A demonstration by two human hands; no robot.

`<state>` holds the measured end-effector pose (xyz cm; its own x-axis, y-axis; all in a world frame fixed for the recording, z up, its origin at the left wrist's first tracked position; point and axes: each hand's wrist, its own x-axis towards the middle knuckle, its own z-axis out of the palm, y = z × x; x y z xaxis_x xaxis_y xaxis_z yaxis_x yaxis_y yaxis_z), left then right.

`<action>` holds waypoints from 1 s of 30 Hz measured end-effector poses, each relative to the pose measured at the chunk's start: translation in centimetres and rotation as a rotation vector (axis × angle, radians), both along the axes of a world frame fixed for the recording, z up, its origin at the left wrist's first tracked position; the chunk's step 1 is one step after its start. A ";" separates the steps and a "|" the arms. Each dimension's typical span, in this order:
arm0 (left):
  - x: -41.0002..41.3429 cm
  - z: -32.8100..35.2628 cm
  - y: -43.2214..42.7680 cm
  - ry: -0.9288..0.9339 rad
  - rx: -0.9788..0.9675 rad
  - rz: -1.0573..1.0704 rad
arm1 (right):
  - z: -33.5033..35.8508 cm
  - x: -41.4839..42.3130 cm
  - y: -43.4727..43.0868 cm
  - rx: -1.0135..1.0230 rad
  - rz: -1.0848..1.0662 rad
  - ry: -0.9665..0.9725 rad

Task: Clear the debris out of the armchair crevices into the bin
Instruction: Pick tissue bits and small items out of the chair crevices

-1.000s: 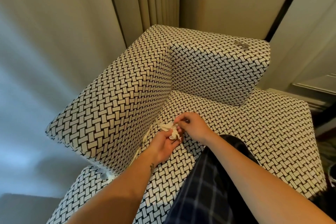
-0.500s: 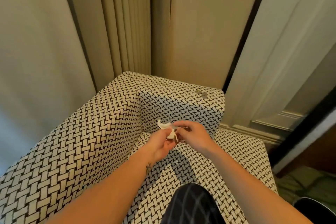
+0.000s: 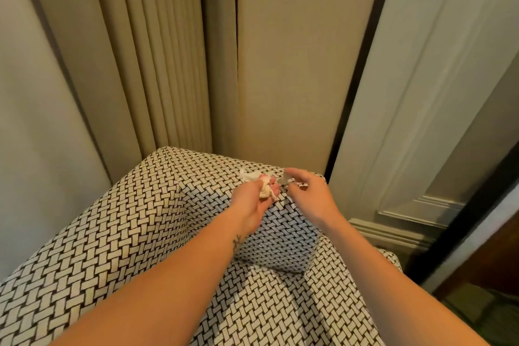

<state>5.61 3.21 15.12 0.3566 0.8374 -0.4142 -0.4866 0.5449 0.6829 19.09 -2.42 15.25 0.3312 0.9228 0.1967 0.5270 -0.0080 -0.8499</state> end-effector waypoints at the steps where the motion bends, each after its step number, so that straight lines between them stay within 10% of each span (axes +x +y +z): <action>1: 0.4 -0.2 0.3 0.009 0.001 0.008 | -0.2 0.4 0.5 -0.014 -0.009 -0.016; 11: 2.7 -2.1 0.8 0.063 0.044 0.079 | -4.5 1.9 1.4 -0.067 0.037 -0.346; 30: -0.8 -3.1 -4.0 -0.049 -0.080 -0.087 | -2.8 -1.5 -3.3 -0.044 0.037 -0.184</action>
<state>4.76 -0.80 12.02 0.4485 0.7671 -0.4586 -0.4668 0.6387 0.6117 17.63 -5.73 12.45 0.2589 0.9428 0.2100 0.6742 -0.0207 -0.7383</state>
